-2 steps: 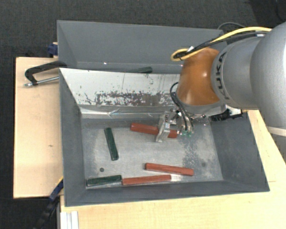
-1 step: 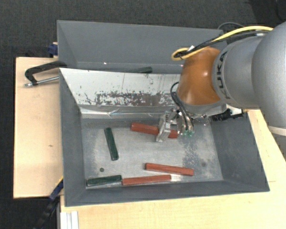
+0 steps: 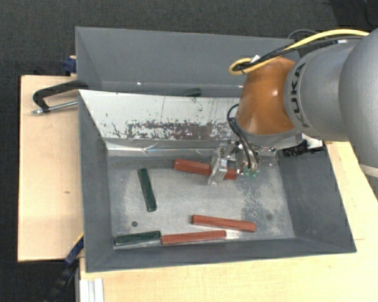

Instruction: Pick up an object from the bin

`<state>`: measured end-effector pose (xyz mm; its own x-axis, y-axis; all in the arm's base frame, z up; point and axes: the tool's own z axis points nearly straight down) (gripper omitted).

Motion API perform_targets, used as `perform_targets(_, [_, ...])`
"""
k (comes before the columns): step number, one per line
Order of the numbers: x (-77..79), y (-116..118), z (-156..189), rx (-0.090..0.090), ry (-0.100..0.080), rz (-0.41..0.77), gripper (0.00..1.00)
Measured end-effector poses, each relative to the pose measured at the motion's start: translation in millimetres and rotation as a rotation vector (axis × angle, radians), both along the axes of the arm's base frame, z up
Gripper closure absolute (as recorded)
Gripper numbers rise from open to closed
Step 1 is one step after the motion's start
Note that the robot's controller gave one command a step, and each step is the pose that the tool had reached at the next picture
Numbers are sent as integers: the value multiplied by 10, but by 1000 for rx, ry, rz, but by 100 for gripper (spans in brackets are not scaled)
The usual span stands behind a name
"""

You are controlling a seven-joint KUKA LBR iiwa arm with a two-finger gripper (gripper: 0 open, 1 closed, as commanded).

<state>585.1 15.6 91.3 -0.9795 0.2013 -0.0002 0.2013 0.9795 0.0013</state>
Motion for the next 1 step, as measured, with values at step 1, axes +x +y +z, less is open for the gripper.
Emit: perform_targets(1, [1,0,145,0,1,0,100])
